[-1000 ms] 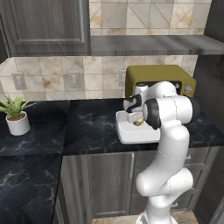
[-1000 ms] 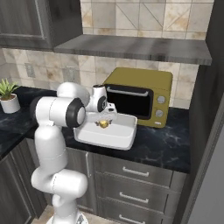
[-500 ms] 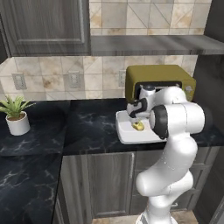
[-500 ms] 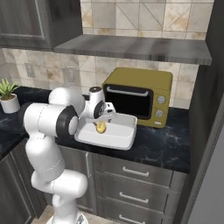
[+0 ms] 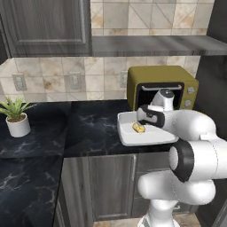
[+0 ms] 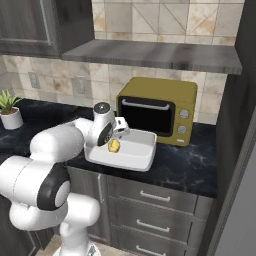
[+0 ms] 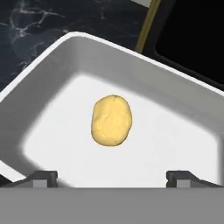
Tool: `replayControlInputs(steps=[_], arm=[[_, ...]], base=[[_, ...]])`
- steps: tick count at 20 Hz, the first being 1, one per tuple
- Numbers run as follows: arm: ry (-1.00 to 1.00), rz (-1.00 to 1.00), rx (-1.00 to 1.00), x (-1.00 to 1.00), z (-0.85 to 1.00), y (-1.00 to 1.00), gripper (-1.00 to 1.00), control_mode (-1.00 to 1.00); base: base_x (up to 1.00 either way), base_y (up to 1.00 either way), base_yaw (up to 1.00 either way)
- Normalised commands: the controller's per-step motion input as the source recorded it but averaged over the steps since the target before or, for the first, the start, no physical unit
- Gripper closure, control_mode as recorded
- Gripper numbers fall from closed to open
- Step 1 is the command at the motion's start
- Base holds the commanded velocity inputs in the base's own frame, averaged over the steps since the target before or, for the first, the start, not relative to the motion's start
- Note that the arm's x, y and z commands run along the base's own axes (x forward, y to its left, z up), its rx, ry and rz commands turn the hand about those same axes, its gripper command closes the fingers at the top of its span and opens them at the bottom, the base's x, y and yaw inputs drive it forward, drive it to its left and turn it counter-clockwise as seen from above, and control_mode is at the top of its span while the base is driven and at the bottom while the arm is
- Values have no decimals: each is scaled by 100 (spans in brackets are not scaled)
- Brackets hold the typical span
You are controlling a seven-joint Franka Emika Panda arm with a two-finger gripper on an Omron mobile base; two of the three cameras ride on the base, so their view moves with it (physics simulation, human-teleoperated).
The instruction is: Take the potato and bell pepper out of the freezer and place them in the tupperware container on the counter. Then put the tupperware containing the vegetables back in the freezer.
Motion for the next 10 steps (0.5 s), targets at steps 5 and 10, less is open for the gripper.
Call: replayControlInputs(steps=[5, 10], arm=[[-8, 0, 16, -40, 100, 2, -100, -100], [-4, 0, 14, -51, 100, 4, -100, -100]], base=[[0, 0, 0], [0, 0, 0]])
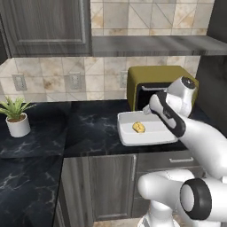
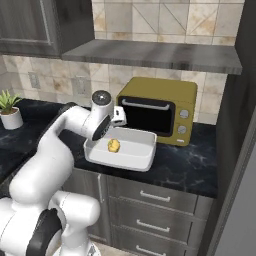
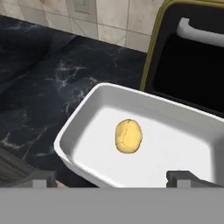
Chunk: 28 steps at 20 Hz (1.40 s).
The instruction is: Take the potato and bell pepper out of the freezer and place them in the tupperware container on the counter. Then put the tupperware containing the vegetables back in the freezer.
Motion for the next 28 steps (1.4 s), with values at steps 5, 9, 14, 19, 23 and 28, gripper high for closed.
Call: replayControlInputs(steps=[5, 9, 14, 19, 23, 28], arm=[[-1, 0, 13, -57, 100, 4, -100, -100], [0, -6, 4, -52, 88, 12, -100, -100], [0, -7, 0, -56, 60, 18, -100, -100], [1, -11, -3, -41, 34, 22, -100, -100], [5, -11, -4, -43, 27, 15, -100, -100], [13, -5, -2, -12, 8, 6, -100, -100]], base=[[0, 0, 0], [0, 0, 0], [0, 0, 0], [0, 0, 0], [0, 0, 0], [0, 0, 0]])
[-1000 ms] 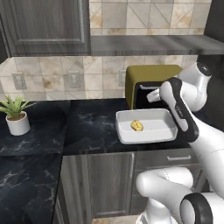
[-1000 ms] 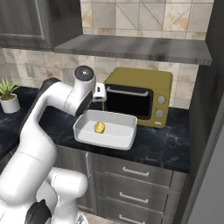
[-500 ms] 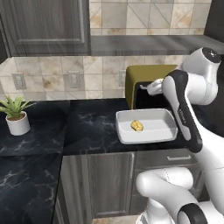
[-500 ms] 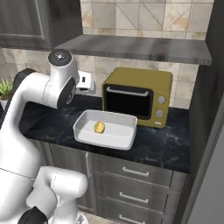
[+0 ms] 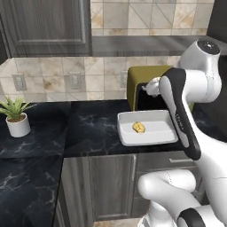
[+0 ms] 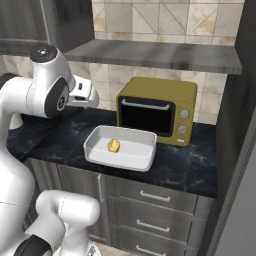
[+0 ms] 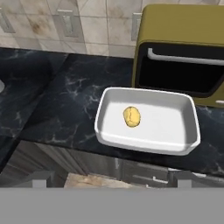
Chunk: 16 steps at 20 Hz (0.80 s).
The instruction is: Take the potato and bell pepper out of the freezer and place them in the tupperware container on the counter. Then put the tupperware containing the vegetables back in the freezer.
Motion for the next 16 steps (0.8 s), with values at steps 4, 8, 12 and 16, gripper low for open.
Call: replayControlInputs(steps=[4, 8, 12, 16], arm=[[0, 0, 0, -5, 0, 0, -100, -100], [0, 0, 0, -41, 8, 2, -100, -100], [0, -1, 0, -64, 21, 6, -100, -100], [0, 0, 0, -54, 1, 6, -100, -100]], base=[[0, 0, 0], [0, 0, 0], [0, 0, 0], [0, 0, 0]])
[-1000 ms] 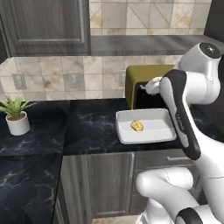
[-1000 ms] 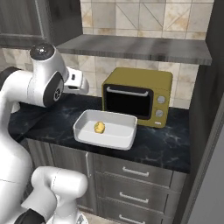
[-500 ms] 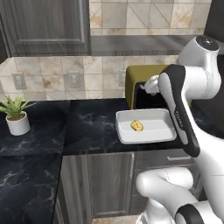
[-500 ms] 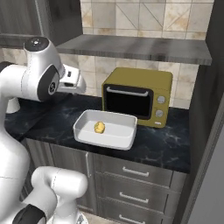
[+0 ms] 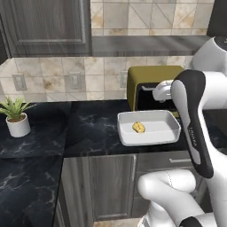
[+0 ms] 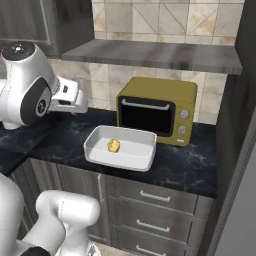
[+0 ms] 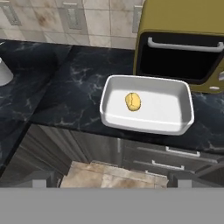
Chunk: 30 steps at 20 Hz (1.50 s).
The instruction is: Take the potato and bell pepper out of the freezer and place them in the tupperware container on the counter. Then put the tupperware containing the vegetables back in the freezer.
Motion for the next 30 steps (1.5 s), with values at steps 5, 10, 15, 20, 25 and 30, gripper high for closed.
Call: replayControlInputs(steps=[5, 10, 15, 20, 25, 30], arm=[[0, 0, 0, -45, 0, 0, -100, -100], [0, 0, 0, -26, 0, 0, -100, -100], [0, 0, 0, 0, 0, 0, -100, -100], [0, 0, 0, 0, 0, 0, -100, -100], [0, 0, -2, -2, 0, 1, -100, 100], [0, 0, 0, 0, 0, 0, -100, 100]], base=[[0, 0, 0], [0, 0, 0], [0, 0, 0], [0, 0, 0], [-40, -6, 0], [-99, -37, 0]])
